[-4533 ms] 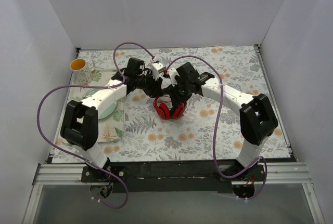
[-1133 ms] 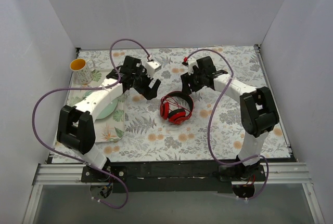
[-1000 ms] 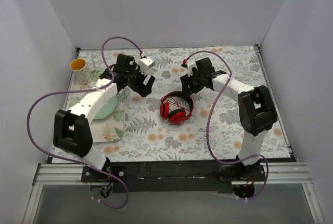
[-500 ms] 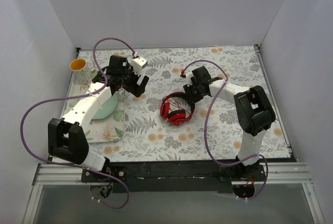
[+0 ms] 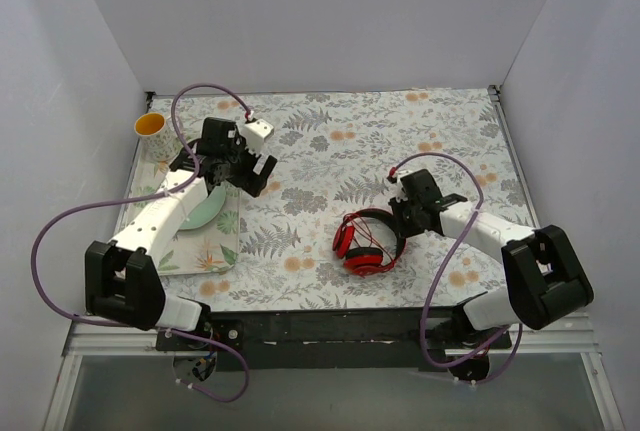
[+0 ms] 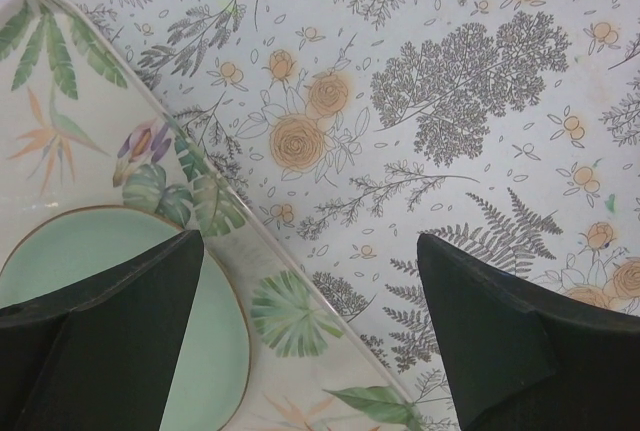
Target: Wrap the headphones
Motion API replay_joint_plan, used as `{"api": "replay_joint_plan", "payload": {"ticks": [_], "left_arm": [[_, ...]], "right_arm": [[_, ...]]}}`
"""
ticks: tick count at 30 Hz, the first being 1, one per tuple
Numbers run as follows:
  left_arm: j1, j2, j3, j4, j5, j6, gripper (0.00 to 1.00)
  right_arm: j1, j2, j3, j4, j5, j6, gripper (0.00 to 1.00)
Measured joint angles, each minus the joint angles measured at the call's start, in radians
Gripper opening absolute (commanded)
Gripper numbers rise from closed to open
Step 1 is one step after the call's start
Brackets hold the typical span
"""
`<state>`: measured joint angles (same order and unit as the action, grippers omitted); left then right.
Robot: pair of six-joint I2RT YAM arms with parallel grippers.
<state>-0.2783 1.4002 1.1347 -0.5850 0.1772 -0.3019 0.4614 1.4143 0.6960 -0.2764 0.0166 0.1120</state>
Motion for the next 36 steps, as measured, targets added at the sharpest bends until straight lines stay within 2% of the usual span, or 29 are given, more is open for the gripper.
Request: {"api": "replay_joint_plan", "payload": {"ticks": [2, 4, 5, 6, 8, 9, 10, 11, 18, 22, 29, 36], "left_arm": [[0.002, -0.010, -0.016, -0.002, -0.006, 0.001, 0.89], [0.005, -0.023, -0.032, -0.011, -0.007, 0.001, 0.89], [0.006, -0.029, -0.038, -0.016, -0.007, 0.002, 0.89], [0.007, -0.035, -0.043, -0.019, -0.007, 0.003, 0.89], [0.008, -0.042, -0.048, -0.027, -0.009, 0.003, 0.89], [0.008, -0.045, -0.049, -0.031, -0.010, 0.003, 0.89], [0.008, -0.048, -0.050, -0.034, -0.011, 0.003, 0.89], [0.009, -0.055, -0.052, -0.036, -0.012, 0.003, 0.89], [0.014, -0.125, -0.101, -0.044, -0.017, -0.003, 0.90], [0.020, -0.167, -0.154, -0.043, -0.021, -0.014, 0.90], [0.032, -0.253, -0.277, -0.036, -0.007, -0.020, 0.92], [0.056, -0.332, -0.314, -0.035, 0.053, -0.022, 0.93]], "right_arm": [[-0.005, -0.023, -0.018, -0.005, 0.009, 0.017, 0.21], [-0.011, -0.037, -0.029, -0.010, 0.011, 0.026, 0.28], [-0.013, -0.041, -0.031, -0.011, 0.010, 0.031, 0.36], [-0.014, -0.044, -0.031, -0.014, 0.009, 0.034, 0.49], [-0.014, -0.049, -0.031, -0.021, 0.007, 0.039, 0.63], [-0.014, -0.053, -0.030, -0.025, 0.007, 0.037, 0.83], [-0.014, -0.061, -0.028, -0.034, 0.006, 0.035, 0.96], [-0.014, -0.075, -0.024, -0.043, 0.005, 0.037, 0.98], [-0.024, -0.301, 0.016, -0.022, 0.005, 0.025, 0.98], [-0.077, -0.402, 0.017, 0.029, 0.045, 0.030, 0.99], [-0.278, -0.488, -0.030, 0.125, 0.044, 0.034, 0.99], [-0.296, -0.530, -0.077, 0.158, 0.082, 0.055, 0.99]]}}
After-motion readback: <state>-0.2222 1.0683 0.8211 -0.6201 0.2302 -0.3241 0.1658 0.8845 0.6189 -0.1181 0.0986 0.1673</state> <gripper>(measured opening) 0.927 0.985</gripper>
